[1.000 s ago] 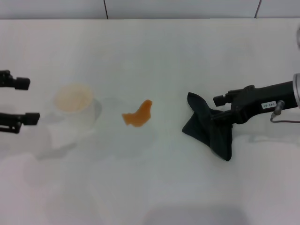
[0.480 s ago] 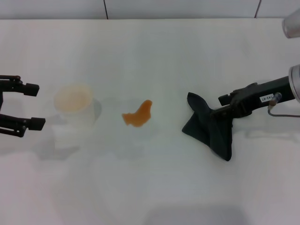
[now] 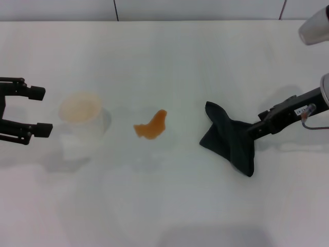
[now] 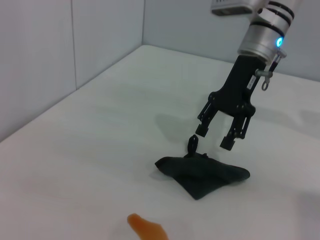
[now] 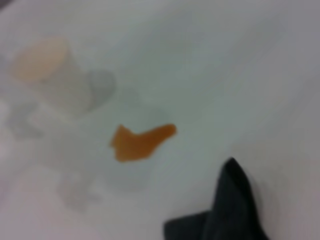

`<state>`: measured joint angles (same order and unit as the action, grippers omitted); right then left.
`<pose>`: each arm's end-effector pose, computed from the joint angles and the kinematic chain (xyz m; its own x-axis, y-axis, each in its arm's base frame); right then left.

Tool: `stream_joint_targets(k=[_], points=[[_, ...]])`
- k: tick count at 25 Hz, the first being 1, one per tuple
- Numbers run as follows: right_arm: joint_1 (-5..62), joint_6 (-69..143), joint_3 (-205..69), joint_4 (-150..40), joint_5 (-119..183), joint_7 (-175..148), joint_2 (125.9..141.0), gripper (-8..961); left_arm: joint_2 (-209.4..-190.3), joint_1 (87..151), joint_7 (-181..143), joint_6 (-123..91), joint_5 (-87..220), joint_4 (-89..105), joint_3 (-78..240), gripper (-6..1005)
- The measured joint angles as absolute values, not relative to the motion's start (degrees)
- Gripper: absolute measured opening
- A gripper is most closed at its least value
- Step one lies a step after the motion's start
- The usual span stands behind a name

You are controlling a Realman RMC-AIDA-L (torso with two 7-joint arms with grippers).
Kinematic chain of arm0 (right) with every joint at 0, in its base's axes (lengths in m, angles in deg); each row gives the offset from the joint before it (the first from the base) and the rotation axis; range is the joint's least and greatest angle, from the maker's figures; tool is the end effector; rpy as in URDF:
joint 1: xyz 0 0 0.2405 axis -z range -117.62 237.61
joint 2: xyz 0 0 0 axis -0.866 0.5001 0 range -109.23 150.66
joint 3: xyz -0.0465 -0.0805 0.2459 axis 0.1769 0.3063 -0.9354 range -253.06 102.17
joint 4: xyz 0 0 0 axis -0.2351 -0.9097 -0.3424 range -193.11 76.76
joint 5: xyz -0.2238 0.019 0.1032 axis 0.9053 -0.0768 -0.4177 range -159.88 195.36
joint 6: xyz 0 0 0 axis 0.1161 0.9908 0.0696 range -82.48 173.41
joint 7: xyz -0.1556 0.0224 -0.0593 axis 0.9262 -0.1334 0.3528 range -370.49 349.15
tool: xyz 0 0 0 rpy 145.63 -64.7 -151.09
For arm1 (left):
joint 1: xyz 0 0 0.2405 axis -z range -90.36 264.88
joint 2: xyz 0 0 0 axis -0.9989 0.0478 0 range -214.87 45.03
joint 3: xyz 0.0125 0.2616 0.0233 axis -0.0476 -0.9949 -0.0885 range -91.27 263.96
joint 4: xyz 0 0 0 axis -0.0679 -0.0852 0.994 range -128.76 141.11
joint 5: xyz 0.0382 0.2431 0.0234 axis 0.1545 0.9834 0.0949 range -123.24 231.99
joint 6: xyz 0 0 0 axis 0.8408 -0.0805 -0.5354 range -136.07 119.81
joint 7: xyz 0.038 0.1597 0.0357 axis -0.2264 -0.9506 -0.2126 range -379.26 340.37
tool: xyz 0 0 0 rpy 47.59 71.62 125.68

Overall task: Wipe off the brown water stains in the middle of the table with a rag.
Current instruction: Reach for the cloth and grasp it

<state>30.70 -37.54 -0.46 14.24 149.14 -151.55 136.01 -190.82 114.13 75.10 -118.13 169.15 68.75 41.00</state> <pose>0.2096 0.4004 -0.0086 0.7248 -0.6884 -0.0261 -0.6619 -0.6854 -0.3034 -0.2598 0.3545 0.1236 0.9402 0.2530 0.2282 0.2880 -0.9480 -0.1357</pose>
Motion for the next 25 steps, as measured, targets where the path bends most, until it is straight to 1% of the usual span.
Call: stream_joint_targets(k=[10, 15, 25], points=[[30.1, -33.9, 5.1, 14.7, 152.3, -154.7, 136.21, 854, -191.17, 114.6, 75.6, -117.9, 168.7, 68.7, 41.0, 866], [30.1, -32.3, 7.3, 14.8, 151.7, -155.3, 136.59, 853, -191.18, 114.8, 75.4, -117.9, 168.7, 68.7, 41.0, 865], [30.2, -29.3, 10.7, 15.1, 150.3, -156.1, 136.55, 854, -190.91, 114.8, 75.3, -117.9, 168.7, 68.7, 41.0, 862]])
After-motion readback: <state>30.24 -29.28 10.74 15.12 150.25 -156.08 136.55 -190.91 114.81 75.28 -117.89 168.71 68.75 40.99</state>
